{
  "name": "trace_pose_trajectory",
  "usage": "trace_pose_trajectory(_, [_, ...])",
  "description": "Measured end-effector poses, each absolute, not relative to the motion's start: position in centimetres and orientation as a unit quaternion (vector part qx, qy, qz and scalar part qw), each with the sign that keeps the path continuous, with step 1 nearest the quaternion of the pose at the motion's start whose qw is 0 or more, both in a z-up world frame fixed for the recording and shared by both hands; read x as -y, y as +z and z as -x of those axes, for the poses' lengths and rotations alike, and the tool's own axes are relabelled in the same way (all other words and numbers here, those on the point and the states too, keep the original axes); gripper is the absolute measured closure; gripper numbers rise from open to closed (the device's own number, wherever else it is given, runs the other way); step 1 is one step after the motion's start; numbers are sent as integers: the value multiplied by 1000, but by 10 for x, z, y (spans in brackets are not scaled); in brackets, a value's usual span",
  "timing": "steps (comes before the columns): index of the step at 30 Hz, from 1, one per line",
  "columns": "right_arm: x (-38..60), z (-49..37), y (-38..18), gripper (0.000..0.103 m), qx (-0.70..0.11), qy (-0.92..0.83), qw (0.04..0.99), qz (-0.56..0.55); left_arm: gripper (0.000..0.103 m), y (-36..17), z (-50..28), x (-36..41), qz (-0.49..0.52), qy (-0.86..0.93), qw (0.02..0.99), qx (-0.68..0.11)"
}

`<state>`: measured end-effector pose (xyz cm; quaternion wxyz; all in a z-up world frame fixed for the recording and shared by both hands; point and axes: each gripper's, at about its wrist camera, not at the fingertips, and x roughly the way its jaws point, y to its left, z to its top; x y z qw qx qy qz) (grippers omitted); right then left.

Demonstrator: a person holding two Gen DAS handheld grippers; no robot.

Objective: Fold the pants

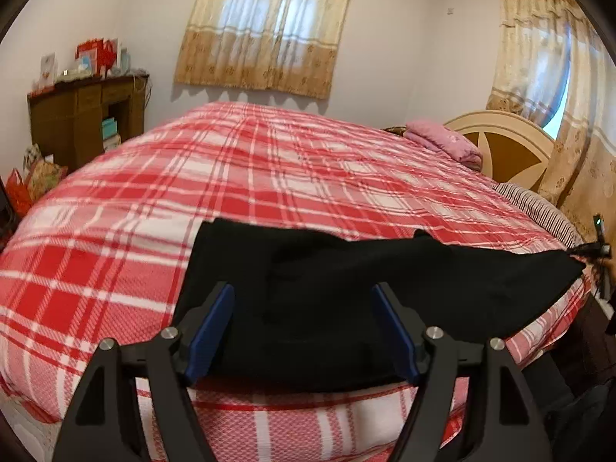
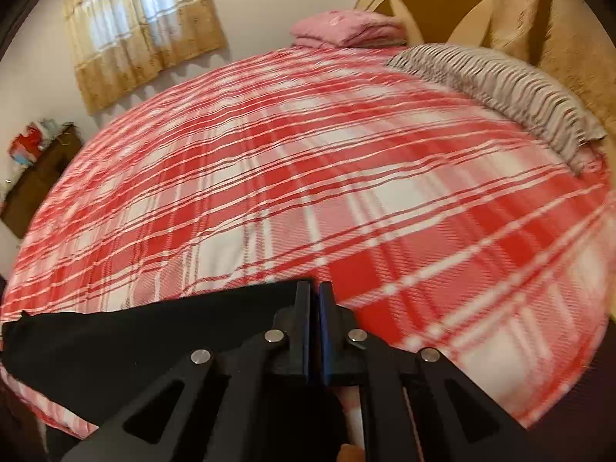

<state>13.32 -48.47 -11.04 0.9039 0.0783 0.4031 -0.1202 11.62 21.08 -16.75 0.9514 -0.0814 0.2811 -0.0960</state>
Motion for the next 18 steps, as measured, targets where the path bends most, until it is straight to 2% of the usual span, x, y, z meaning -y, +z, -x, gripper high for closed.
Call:
trace_pose_trajectory(2, [470,-120,-96,97,-391,-102,912,-66,25,-165,-115,-205,75,-104,953,-275])
trace_pose_trajectory(4, [451,-107,-85,97,-382,-55,920,-69,17,-165,-114,-200,70,-109,954,-272])
trace_pose_trajectory(8, [426,-100,-100,97,-423,-29,903,-64,16,-172,-118,-197,64,-116,951,-278])
trace_pose_trajectory(11, [430,-102,-135,97,-475,-54,876,-68,16,-178,-118,-202,71,-106,950,-286])
trace_pose_trajectory(17, [401,-105,-110,96,-459,-30,887,-44,16,-177,-119,-206,81,-82,949,-293])
trace_pose_trajectory(18, [387,-110,-101,93,-453,-9,890,-45,16,-175,-119,-201,80,-87,950,-289])
